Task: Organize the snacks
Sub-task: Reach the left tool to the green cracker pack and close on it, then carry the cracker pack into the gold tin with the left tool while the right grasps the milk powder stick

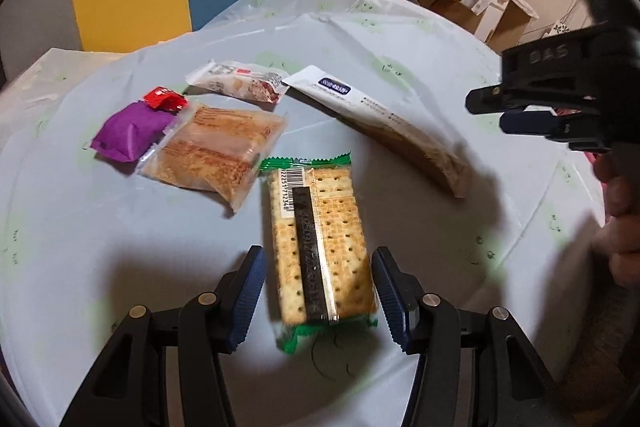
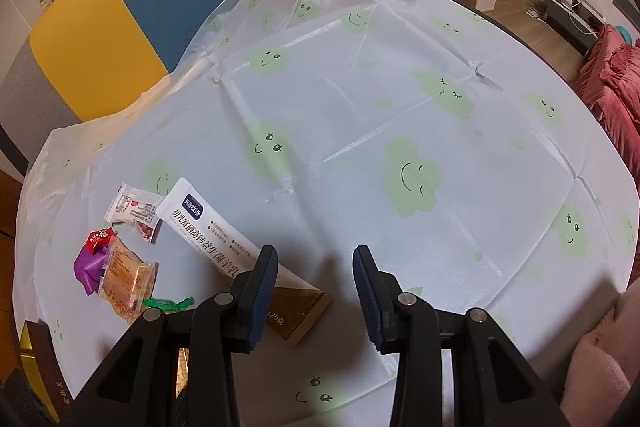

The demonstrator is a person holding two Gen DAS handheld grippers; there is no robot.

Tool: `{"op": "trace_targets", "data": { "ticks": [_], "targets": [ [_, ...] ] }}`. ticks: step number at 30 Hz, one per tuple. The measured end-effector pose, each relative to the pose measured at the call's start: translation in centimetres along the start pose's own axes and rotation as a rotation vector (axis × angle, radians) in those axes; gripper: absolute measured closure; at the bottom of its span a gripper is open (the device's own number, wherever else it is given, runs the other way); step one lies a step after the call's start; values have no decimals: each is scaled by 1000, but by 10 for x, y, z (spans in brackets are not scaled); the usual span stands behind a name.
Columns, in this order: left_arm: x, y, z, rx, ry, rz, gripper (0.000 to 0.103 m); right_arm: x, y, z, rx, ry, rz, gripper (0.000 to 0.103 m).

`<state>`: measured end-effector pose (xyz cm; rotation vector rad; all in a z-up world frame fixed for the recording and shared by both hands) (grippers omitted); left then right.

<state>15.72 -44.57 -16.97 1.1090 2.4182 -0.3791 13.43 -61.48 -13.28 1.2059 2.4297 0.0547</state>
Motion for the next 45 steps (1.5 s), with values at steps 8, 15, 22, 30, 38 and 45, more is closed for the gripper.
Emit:
{"op": "trace_targets", "data": {
  "ticks": [8,15,22,30,38,45],
  "targets": [
    [13,2,-6,-27,-50,60,55,5,11,3,-2,4,-60,63],
    [71,24,-43,-66,-119,42,55,19,34,12,-41,48,-161,63],
    [97,38,-60,-73,-183,2,55,32,62,16,-63,41,-299,63],
    [99,36,-61,-72,-207,-2,54,34,61,25,-1,21,-352,63],
    [98,38,-60,-52,-214,-15,54,31,65,41,36,26,-393,63],
    [99,38,-60,-47,-222,-16,53,33,75,53,72,22,-444,70]
  ]
}}
Point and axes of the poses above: each gripper's, at about its wrist camera, not at the fingertips, and z roughly the way its jaws point, y to its left, x to its underside, the point moved 9 cm from there along z, roughly the way its jaws point, and after that the axes turned 7 degrees about z, right-handed, at the moved point
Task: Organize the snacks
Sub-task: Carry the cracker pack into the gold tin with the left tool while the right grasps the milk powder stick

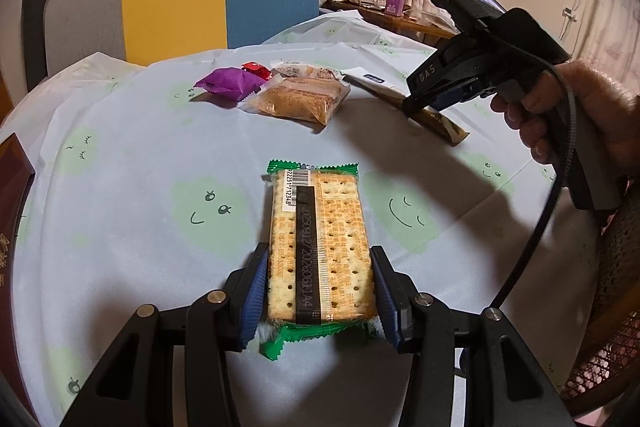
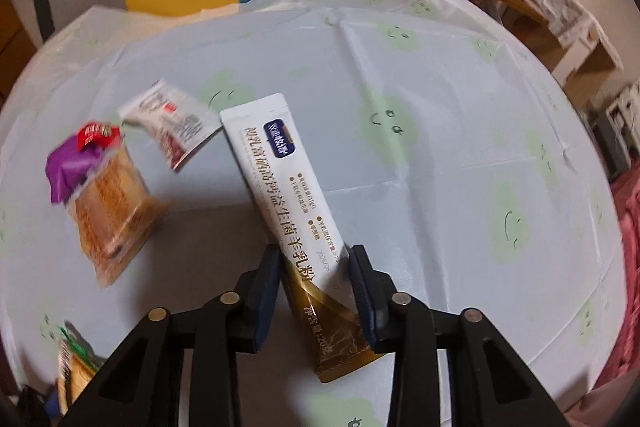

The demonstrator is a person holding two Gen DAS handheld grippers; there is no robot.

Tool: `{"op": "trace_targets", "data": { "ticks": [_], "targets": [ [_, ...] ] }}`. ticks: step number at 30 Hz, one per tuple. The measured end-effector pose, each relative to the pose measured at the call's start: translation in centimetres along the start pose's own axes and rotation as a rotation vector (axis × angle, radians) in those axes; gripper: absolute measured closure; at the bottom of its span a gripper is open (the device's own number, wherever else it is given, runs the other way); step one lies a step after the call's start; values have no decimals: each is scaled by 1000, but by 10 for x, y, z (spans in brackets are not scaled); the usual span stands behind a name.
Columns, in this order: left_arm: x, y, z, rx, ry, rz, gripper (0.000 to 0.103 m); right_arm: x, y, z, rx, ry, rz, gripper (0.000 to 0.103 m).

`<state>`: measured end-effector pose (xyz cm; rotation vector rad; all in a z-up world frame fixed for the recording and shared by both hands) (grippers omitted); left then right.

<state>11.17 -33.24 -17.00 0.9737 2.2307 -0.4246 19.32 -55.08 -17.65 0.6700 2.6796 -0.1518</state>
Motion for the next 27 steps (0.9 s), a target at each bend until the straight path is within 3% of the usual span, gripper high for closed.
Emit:
{"op": "trace_targets", "data": {
  "ticks": [8,18,27],
  "targets": [
    [0,0,0,-5,0,4,53,36,21,-5,-81,158,-39,70],
    [2,0,-6,-17,16,8,56,34,22,-1,-75,151,-75,68],
    [16,29,-45,-9,13,-116,56,35,24,0,-100,152,-74,68]
  ]
}}
Point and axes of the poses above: each gripper's, at about its wrist camera, not at the fingertips, and z roughly the way its jaws point, y to its left, x to its underside, the point moved 9 cm from there along z, roughly the way its jaws point, and after that the axes turned 7 degrees about z, right-handed, at the moved point
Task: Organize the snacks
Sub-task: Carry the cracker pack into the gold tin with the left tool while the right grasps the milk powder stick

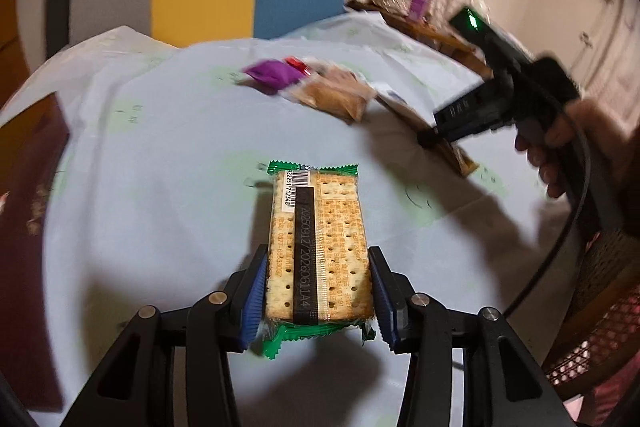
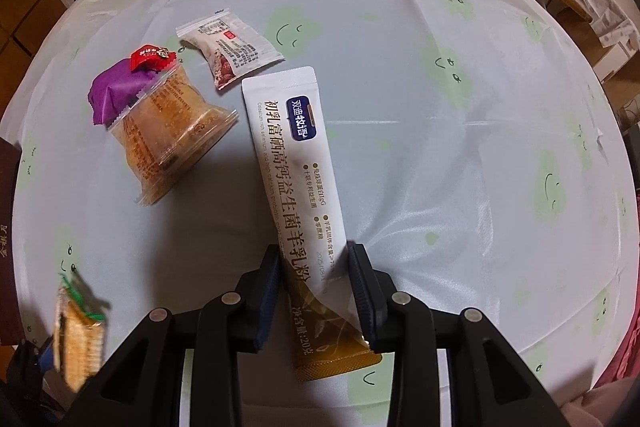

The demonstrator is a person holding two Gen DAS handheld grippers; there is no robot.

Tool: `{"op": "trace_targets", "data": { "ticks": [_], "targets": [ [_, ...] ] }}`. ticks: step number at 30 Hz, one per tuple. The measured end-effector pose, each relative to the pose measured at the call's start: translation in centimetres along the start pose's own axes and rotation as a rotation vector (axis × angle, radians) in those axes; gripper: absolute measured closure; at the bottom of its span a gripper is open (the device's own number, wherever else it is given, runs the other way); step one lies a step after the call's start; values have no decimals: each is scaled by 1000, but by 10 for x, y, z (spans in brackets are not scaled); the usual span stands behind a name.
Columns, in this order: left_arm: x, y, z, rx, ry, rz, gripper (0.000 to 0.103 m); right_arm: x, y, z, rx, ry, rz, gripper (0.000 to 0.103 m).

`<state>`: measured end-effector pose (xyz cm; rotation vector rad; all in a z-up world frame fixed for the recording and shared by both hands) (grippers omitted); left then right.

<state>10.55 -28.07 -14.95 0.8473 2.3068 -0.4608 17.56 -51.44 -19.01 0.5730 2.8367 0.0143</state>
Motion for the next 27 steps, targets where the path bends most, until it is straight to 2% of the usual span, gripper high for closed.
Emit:
{"op": "trace_targets", "data": {
  "ticks": [5,10,13,17,20,23,27],
  "targets": [
    [-13,32,-41,-14,-73,-87,56,0,2,-4,29,-18,-33,68],
    [-24,99,-88,-53,-137,-259,56,3,6,-5,55,-34,-63,68],
    [-17,156,-105,-106,-129,-396,56,5,8,-6,68,-43,-76,68],
    [1,215,-118,-214,-98,-502,56,10,15,-8,86,-53,-90,69],
    [10,247,-120,-211,-84,-584,56,11,18,-10,87,-54,-90,69],
    [15,268,-115,-237,-53,-603,56,12,20,-9,91,-55,-93,69],
    [22,287,-100,-223,-3,-650,55,13,20,-11,96,-59,-96,69]
  ]
}}
Point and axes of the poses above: each gripper's, at about its wrist camera, not at the fingertips, and z roughly the way its jaws point, y to its left, x to its underside, the point moved 9 cm from there along z, roughly the way its jaws point, and after that the axes turned 7 degrees about z, right-handed, at the moved point
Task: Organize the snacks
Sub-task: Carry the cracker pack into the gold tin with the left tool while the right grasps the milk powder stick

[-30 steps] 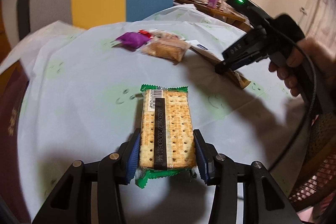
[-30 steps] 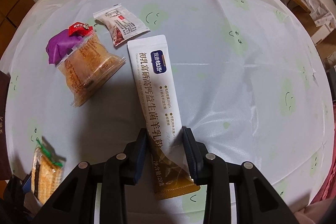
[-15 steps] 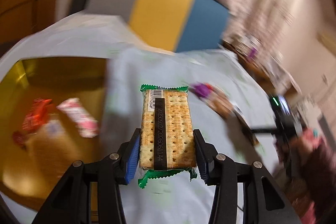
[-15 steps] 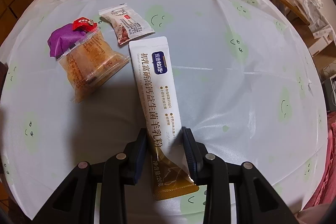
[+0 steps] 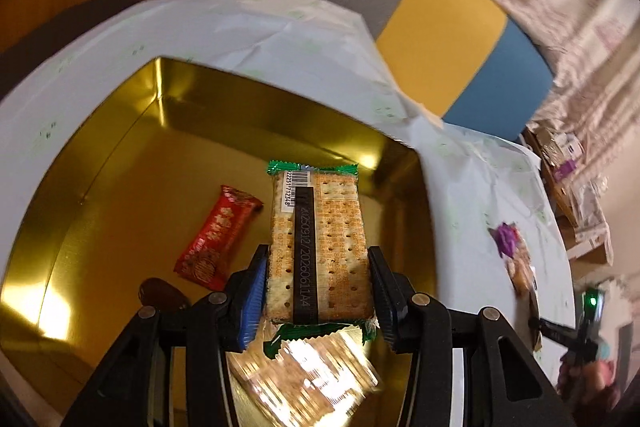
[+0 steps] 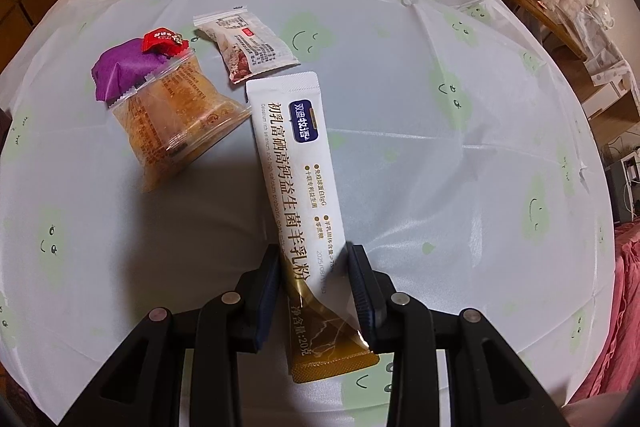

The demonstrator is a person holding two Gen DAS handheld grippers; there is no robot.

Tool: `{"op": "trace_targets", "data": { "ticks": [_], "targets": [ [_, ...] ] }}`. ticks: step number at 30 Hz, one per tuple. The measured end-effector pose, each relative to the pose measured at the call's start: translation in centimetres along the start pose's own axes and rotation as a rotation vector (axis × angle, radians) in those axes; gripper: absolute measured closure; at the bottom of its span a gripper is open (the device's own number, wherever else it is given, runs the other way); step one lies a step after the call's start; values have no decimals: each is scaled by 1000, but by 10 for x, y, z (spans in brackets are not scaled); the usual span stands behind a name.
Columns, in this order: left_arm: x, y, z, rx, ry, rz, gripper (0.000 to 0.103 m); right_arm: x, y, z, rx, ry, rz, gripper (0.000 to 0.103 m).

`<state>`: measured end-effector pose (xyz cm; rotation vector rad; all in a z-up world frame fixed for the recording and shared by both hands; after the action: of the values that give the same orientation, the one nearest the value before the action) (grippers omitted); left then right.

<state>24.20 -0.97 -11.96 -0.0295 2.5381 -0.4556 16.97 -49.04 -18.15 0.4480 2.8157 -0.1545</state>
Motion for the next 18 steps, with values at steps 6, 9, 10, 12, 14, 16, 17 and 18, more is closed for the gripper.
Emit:
{"op": "trace_targets", "data": {
  "ticks": [6,9,10,12,14,16,17,18],
  "targets": [
    [-3,15,28,-102,43,0,55,1,3,2,6,-5,-7,69],
    [-4,16,28,-127,28,30,51,1,3,1,5,-5,-12,69],
    [-3,16,27,-133,26,35,51,1,4,2,5,-5,-14,69],
    [0,14,23,-136,14,44,50,1,3,2,5,-5,-21,69],
    [2,13,18,-150,-3,46,48,0,3,2,3,-4,-23,69],
    [6,12,11,-152,-14,39,48,0,3,1,3,-3,-23,69],
    [7,12,9,-155,-18,39,48,0,2,1,3,-4,-25,69],
    [7,10,5,-160,-27,47,48,-1,2,1,4,-4,-26,69]
  ]
}}
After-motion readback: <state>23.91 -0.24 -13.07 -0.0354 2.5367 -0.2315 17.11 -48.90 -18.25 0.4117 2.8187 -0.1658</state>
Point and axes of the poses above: each gripper's, at about its wrist camera, not at the fingertips, and z roughly the way its jaws point, y to its left, x to its underside, the point moved 9 cm from there along z, roughly the way its jaws point, and after that the axes turned 7 degrees about z, right-handed, at the moved point
